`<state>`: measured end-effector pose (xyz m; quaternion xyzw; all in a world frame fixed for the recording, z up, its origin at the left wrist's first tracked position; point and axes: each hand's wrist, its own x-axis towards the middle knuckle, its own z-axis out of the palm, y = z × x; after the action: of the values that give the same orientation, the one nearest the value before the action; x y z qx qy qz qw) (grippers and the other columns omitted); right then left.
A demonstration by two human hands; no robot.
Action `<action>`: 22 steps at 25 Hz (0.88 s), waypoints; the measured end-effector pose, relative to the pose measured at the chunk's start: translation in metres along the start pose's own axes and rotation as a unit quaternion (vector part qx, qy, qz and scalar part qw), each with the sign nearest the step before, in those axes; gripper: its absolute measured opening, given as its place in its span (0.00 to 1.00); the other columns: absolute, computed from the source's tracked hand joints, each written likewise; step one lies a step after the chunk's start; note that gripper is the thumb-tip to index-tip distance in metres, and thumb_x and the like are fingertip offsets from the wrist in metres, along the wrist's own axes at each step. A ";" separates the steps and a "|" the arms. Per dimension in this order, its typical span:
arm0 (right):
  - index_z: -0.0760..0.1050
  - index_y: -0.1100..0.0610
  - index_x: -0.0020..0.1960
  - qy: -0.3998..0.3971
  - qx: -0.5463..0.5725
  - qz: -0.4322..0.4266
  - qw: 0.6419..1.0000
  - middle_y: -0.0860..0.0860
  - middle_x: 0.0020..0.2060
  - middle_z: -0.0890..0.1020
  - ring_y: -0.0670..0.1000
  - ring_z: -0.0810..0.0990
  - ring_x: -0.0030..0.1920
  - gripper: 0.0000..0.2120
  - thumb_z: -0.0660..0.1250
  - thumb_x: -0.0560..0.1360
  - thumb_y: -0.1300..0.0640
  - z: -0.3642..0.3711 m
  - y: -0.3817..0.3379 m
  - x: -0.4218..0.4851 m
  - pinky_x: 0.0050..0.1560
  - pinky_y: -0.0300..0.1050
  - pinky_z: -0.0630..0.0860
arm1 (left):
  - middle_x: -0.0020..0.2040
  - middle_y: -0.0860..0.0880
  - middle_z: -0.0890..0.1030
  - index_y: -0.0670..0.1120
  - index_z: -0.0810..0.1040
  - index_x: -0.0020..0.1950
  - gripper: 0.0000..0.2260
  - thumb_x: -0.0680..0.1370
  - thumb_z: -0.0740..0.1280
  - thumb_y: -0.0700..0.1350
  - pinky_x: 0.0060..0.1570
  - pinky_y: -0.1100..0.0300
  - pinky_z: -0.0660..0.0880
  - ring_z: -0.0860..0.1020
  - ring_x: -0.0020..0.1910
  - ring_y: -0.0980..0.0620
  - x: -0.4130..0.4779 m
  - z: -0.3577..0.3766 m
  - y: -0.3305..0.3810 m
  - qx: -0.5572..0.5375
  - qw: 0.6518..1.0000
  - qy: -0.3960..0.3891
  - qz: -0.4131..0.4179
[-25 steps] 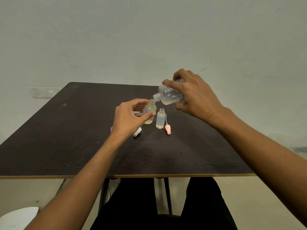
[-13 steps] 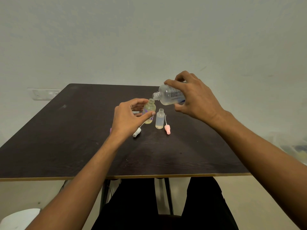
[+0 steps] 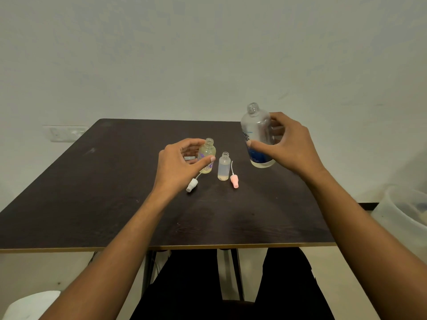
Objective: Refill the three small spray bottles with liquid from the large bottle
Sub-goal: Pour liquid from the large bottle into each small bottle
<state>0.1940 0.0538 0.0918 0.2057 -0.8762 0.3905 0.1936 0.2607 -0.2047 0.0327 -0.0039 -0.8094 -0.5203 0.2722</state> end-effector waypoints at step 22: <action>0.75 0.46 0.70 0.012 0.100 0.076 0.992 0.46 0.64 0.82 0.50 0.81 0.63 0.35 0.81 0.66 0.42 0.005 0.037 -0.035 0.61 0.50 0.80 | 0.52 0.55 0.87 0.50 0.85 0.61 0.20 0.70 0.83 0.49 0.57 0.62 0.82 0.85 0.51 0.60 0.020 -0.080 -0.075 0.049 0.990 0.110 -0.074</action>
<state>0.2038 0.0794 0.0487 0.1525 -0.8433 0.4922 0.1527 0.2562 -0.3120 0.0033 0.1266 -0.7971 -0.4957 0.3206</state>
